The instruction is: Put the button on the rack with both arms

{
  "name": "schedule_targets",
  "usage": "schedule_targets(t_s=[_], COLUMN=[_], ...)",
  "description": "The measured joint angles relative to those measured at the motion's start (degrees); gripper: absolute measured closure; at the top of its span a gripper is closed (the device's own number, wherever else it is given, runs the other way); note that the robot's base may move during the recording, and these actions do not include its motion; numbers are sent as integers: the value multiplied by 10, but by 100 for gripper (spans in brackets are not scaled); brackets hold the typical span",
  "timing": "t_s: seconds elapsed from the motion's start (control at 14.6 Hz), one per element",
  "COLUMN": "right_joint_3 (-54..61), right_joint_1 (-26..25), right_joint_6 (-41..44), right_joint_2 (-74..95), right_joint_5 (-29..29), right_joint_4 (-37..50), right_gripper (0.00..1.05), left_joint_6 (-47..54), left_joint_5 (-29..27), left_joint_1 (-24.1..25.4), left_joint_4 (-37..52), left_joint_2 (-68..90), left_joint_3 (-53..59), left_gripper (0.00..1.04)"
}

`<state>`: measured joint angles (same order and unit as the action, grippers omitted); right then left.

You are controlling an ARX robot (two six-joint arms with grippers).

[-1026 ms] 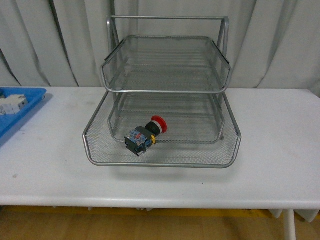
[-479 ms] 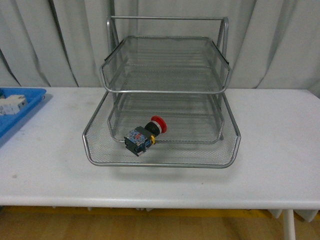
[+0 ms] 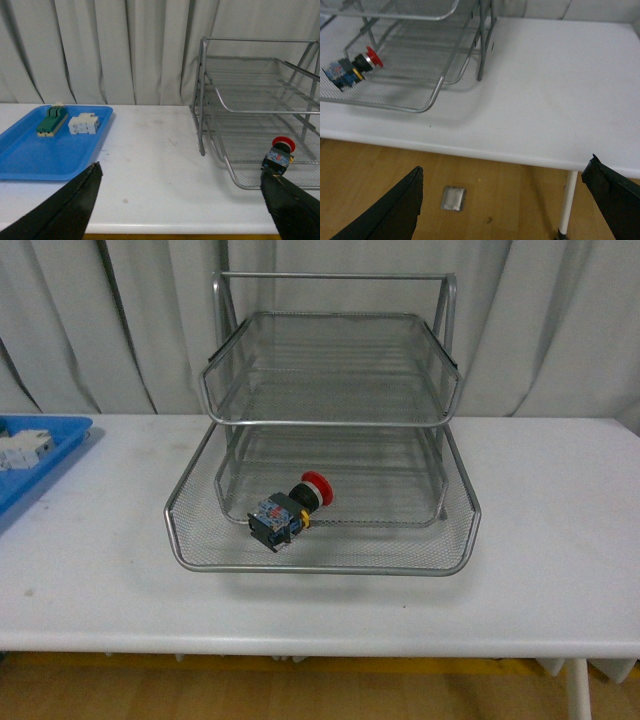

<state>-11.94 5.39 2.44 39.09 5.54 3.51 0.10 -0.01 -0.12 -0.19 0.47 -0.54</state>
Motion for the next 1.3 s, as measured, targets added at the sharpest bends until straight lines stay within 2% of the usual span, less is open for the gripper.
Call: schedule_targets(t_s=[0.07,0.21,0.48,0.62,0.96,1.3], right_joint_3=[-17,-77,-188,-247,-376,-483], right_joint_1=[15,63,164,208,270,276], right_joint_6=[-11,-47,-124,-161,-214,-221], right_joint_2=[71,230,476,559,708,778], right_joint_5=[0,-12,-61,-96,-166,-203], right_joint_4=[25,74,101,112,101,71], right_gripper=[7,36,87,103,103,103], left_joint_6=[1,0,0,0,0,0], left_joint_5=[0,0,0,0,0,0], left_joint_1=[0,0,0,0,0,0], left_joint_4=[0,0,0,0,0,0], left_joint_2=[0,0,0,0,0,0], left_joint_3=[0,0,0,0,0,0], left_gripper=[7,7,7,7,7,7])
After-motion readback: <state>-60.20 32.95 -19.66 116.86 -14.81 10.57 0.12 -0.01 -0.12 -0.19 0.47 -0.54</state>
